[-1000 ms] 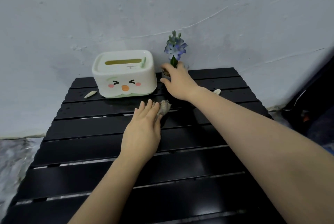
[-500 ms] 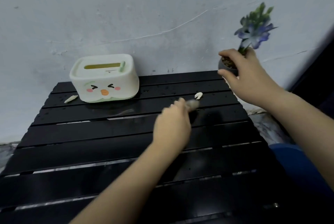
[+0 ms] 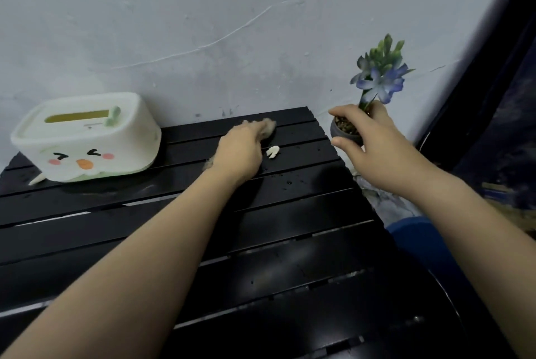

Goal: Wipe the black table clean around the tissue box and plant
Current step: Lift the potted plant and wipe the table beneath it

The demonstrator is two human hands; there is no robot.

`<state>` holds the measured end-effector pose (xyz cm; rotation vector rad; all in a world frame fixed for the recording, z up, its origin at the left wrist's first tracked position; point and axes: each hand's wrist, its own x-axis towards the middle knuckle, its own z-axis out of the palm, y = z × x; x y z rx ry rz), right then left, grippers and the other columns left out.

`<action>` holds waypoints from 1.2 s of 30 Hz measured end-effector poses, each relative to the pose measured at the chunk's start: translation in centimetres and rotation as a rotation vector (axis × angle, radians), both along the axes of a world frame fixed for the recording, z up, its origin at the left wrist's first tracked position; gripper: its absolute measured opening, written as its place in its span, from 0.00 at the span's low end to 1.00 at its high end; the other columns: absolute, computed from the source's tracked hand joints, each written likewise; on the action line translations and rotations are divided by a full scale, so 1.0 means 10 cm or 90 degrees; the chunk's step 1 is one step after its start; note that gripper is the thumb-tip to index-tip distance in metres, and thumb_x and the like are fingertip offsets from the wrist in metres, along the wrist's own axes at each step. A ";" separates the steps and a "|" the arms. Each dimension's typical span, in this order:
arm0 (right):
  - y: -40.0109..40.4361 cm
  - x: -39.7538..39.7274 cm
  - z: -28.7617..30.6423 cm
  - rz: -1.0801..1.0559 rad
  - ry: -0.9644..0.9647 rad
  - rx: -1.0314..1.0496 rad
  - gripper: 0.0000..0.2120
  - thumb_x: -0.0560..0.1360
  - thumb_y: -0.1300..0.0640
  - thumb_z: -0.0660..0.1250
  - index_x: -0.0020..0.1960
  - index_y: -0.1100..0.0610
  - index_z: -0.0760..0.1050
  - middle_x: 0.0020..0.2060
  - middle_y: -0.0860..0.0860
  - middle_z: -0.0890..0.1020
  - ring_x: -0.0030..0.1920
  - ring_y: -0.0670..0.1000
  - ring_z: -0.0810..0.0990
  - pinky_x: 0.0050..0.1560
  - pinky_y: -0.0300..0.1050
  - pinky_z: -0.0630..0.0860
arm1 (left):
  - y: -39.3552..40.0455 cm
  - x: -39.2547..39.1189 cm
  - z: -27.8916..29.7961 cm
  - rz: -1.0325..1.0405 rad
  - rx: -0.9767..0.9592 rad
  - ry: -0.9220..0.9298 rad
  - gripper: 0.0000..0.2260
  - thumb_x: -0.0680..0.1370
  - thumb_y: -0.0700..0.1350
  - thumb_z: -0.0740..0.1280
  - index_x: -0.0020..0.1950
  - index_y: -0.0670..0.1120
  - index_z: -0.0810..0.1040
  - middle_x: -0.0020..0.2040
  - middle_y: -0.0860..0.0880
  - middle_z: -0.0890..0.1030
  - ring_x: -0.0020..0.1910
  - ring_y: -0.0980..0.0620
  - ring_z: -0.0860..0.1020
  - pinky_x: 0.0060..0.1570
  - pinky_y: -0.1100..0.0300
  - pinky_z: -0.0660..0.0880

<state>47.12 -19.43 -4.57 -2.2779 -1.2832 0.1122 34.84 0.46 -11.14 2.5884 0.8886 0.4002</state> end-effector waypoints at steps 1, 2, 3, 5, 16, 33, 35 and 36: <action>0.04 0.01 0.01 0.010 -0.002 -0.003 0.18 0.80 0.52 0.64 0.69 0.47 0.68 0.62 0.57 0.67 0.60 0.61 0.71 0.64 0.55 0.71 | -0.11 0.01 0.02 -0.052 -0.020 -0.015 0.23 0.81 0.37 0.58 0.72 0.56 0.71 0.68 0.46 0.78 0.72 0.44 0.71 0.65 0.50 0.70; 0.08 0.01 0.02 0.018 -0.003 -0.006 0.18 0.80 0.52 0.64 0.69 0.47 0.67 0.62 0.57 0.67 0.60 0.61 0.70 0.64 0.55 0.71 | -0.21 0.00 0.04 -0.100 -0.039 -0.032 0.21 0.81 0.39 0.60 0.71 0.56 0.73 0.68 0.47 0.79 0.71 0.45 0.72 0.65 0.50 0.71; 0.12 0.01 0.03 0.024 -0.004 -0.009 0.18 0.80 0.53 0.64 0.69 0.47 0.67 0.62 0.57 0.66 0.61 0.61 0.70 0.64 0.56 0.70 | -0.31 -0.04 0.05 -0.149 -0.051 -0.048 0.19 0.81 0.40 0.62 0.70 0.55 0.75 0.66 0.48 0.80 0.69 0.46 0.74 0.65 0.50 0.72; 0.20 0.02 0.06 0.036 -0.005 -0.009 0.17 0.81 0.53 0.64 0.69 0.48 0.67 0.63 0.57 0.66 0.61 0.61 0.69 0.65 0.56 0.70 | -0.50 -0.19 0.06 -0.269 -0.076 -0.068 0.17 0.81 0.41 0.63 0.69 0.53 0.77 0.62 0.50 0.82 0.63 0.48 0.79 0.62 0.51 0.75; 0.36 0.20 0.27 0.074 -0.032 -0.010 0.18 0.80 0.54 0.65 0.70 0.50 0.68 0.61 0.56 0.67 0.60 0.60 0.69 0.68 0.57 0.67 | 0.45 0.06 -0.08 -0.053 -0.004 -0.139 0.13 0.82 0.41 0.62 0.65 0.46 0.78 0.59 0.46 0.82 0.58 0.47 0.77 0.58 0.59 0.72; 0.45 0.20 0.34 0.101 -0.048 -0.024 0.18 0.80 0.55 0.64 0.70 0.51 0.68 0.61 0.58 0.68 0.62 0.60 0.69 0.69 0.53 0.66 | 0.01 0.10 0.26 -0.176 -0.316 -0.277 0.10 0.82 0.43 0.65 0.61 0.52 0.81 0.36 0.58 0.84 0.31 0.57 0.80 0.34 0.67 0.75; 0.45 0.19 0.34 0.107 -0.053 -0.025 0.18 0.81 0.54 0.64 0.70 0.51 0.68 0.61 0.57 0.67 0.62 0.60 0.69 0.68 0.51 0.66 | 0.35 0.01 0.12 -0.078 -0.132 -0.191 0.14 0.82 0.45 0.64 0.68 0.50 0.79 0.56 0.51 0.84 0.50 0.53 0.81 0.52 0.62 0.75; 0.46 0.18 0.34 0.110 -0.056 -0.025 0.18 0.81 0.54 0.64 0.70 0.50 0.68 0.61 0.56 0.67 0.62 0.59 0.69 0.67 0.50 0.66 | 0.46 -0.04 0.02 -0.048 -0.045 -0.098 0.16 0.83 0.47 0.62 0.70 0.50 0.77 0.65 0.47 0.80 0.60 0.49 0.78 0.61 0.58 0.72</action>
